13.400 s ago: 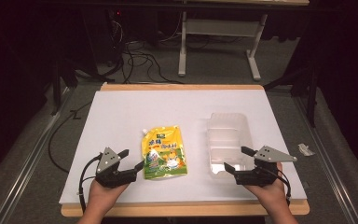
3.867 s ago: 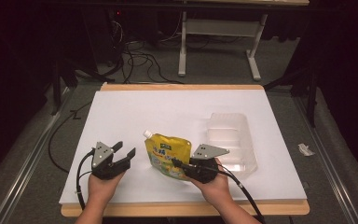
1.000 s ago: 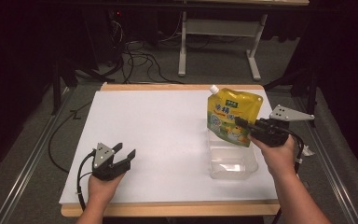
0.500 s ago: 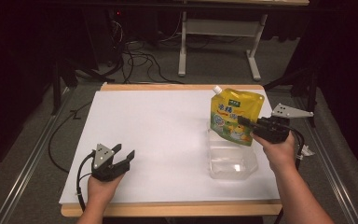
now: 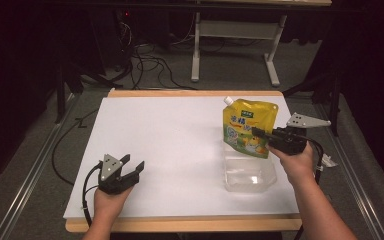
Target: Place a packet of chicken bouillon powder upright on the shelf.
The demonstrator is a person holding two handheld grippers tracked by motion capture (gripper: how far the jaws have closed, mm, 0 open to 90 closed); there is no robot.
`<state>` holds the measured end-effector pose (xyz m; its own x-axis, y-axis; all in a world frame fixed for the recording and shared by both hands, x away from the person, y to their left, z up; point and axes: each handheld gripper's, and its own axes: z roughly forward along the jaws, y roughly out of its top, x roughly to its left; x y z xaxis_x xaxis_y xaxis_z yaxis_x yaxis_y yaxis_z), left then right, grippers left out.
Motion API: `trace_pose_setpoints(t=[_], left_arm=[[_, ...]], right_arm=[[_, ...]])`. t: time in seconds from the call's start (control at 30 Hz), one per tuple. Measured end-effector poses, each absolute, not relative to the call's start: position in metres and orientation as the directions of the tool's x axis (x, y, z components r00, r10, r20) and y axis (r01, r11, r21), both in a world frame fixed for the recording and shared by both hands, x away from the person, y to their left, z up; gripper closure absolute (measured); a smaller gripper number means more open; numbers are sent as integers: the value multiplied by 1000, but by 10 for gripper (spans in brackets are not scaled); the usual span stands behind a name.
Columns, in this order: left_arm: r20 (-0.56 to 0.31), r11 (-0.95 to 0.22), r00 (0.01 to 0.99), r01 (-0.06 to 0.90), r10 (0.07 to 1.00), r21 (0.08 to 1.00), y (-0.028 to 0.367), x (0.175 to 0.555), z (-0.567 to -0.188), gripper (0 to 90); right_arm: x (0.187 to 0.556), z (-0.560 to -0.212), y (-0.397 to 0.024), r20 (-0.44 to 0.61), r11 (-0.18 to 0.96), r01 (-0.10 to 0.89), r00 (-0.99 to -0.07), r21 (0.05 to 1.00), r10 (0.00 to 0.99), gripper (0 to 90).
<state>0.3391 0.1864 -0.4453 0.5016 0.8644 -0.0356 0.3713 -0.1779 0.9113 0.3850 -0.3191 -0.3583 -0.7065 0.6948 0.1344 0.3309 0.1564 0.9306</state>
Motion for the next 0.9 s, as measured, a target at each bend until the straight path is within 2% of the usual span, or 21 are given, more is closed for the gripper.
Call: trace_pose_setpoints(t=[0.9], left_arm=[[-42,-176,501,380,865,908,187,340,-447,418]], right_arm=[[406,-380,-321,144,196,374,-711,906,689,859]])
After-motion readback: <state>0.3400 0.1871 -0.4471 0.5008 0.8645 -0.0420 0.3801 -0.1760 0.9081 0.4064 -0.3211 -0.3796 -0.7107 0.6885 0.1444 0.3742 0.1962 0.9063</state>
